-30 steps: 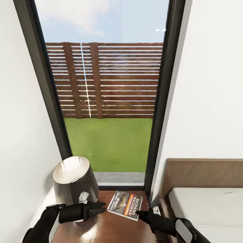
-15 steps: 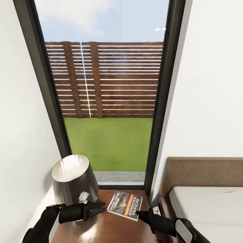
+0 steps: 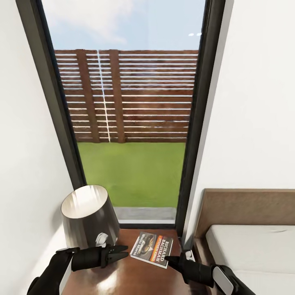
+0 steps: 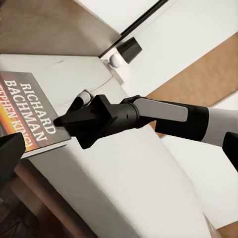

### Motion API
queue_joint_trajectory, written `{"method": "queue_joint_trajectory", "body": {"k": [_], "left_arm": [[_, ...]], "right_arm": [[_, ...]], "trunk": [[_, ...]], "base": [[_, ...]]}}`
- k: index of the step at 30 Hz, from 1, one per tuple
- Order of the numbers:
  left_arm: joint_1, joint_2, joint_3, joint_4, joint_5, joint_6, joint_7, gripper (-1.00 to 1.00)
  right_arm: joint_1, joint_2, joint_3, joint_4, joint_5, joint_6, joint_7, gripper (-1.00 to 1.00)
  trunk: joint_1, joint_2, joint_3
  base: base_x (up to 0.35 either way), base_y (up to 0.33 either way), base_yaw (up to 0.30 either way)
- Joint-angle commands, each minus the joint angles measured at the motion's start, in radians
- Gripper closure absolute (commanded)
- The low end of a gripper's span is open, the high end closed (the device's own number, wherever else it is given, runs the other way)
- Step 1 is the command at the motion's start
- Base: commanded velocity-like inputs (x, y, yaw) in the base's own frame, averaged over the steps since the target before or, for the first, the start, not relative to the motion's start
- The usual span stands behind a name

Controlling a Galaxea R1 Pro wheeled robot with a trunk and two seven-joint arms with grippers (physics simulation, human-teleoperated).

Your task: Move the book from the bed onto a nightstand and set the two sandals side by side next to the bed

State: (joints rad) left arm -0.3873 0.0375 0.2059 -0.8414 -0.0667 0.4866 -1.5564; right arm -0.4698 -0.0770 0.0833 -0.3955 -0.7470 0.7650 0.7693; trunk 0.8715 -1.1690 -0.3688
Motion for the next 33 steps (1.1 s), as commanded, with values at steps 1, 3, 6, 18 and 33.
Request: {"method": "queue_joint_trajectory", "body": {"k": [1, 3, 6, 18, 33], "left_arm": [[-0.001, -0.001, 0.003, -0.001, -0.007, 0.010, -0.007, -1.00], [-0.001, -0.001, 0.003, -0.001, -0.007, 0.010, -0.007, -1.00], [-0.001, -0.001, 0.003, -0.001, -0.007, 0.010, -0.007, -1.00], [-0.001, -0.001, 0.003, -0.001, -0.007, 0.010, -0.007, -1.00], [-0.001, -0.001, 0.003, -0.001, -0.007, 0.010, -0.007, -1.00]], "right_arm": [[0.000, -0.001, 0.006, 0.000, -0.009, 0.003, 0.000, 1.00], [-0.001, -0.001, 0.007, 0.000, -0.009, 0.003, 0.000, 1.00], [-0.001, -0.001, 0.007, 0.000, -0.009, 0.003, 0.000, 1.00], [-0.001, -0.001, 0.007, 0.000, -0.009, 0.002, -0.001, 1.00], [-0.001, 0.000, 0.007, 0.000, -0.009, -0.003, -0.002, 1.00]], "trunk": [[0.004, -0.008, -0.004], [0.012, -0.022, -0.011], [0.023, -0.043, -0.020], [0.069, -0.127, -0.058], [0.127, -0.232, -0.105]], "base": [[0.000, 0.000, 0.000], [0.000, 0.000, 0.000], [0.000, 0.000, 0.000], [0.000, 0.000, 0.000], [0.000, 0.000, 0.000]]}}
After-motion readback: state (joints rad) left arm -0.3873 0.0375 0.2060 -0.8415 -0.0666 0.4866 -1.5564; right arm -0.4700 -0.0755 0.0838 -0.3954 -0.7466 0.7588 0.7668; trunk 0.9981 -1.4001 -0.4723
